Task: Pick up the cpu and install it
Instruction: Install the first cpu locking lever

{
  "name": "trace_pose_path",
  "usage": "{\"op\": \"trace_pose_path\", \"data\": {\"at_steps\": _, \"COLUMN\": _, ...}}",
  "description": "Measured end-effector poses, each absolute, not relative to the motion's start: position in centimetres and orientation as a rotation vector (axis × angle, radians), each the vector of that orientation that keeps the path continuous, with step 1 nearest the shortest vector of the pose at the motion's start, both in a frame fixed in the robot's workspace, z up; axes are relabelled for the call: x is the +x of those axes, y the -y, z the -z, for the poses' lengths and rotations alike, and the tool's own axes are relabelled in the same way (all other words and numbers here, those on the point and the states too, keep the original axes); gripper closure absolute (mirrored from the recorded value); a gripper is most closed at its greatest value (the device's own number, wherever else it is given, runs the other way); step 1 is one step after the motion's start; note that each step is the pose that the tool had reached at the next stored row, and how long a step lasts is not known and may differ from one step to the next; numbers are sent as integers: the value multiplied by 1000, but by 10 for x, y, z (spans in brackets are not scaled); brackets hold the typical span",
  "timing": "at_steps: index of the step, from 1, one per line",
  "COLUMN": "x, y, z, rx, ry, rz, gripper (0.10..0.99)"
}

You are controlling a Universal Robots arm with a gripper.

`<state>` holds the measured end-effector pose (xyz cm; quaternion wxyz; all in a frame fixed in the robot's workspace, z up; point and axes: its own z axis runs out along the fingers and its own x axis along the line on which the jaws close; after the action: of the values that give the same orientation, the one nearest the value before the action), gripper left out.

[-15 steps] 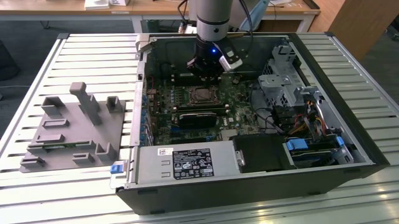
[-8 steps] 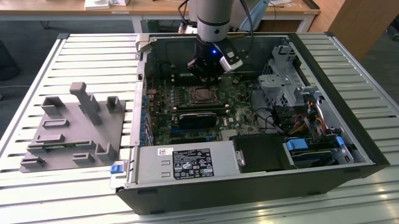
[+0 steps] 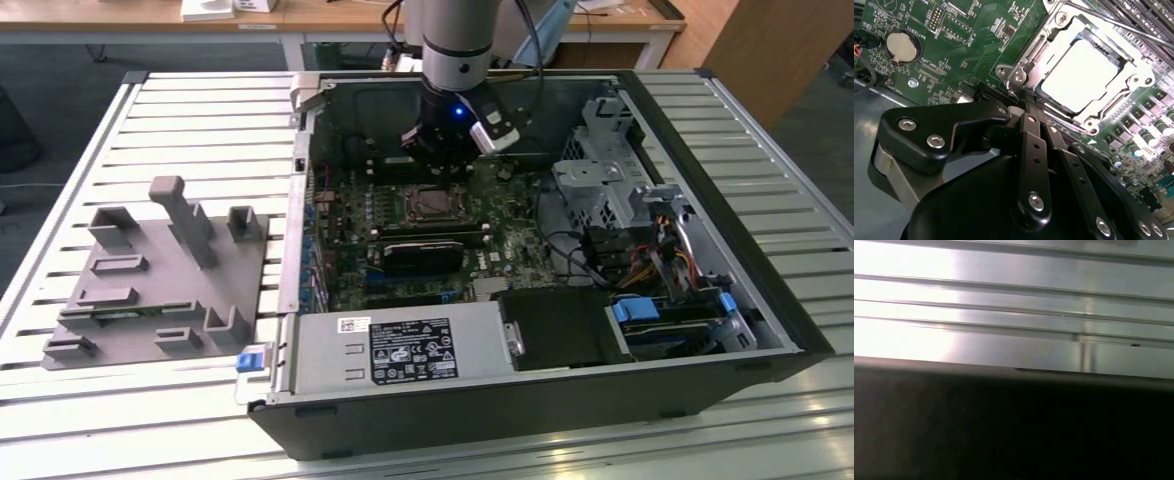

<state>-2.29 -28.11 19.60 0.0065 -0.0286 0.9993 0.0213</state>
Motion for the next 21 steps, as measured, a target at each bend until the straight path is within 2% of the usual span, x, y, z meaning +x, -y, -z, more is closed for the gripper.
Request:
{"op": "trace_pose_path", "data": {"at_steps": 8, "x": -23, "y": 281, "z": -212, "rx": -90, "ry": -3127, "rz": -68, "gripper": 980}}
{"op": "trace_pose_path", "data": {"at_steps": 21, "x": -23, "y": 287, "z": -212, "rx": -90, "ry": -3126, "rz": -69, "gripper": 980}}
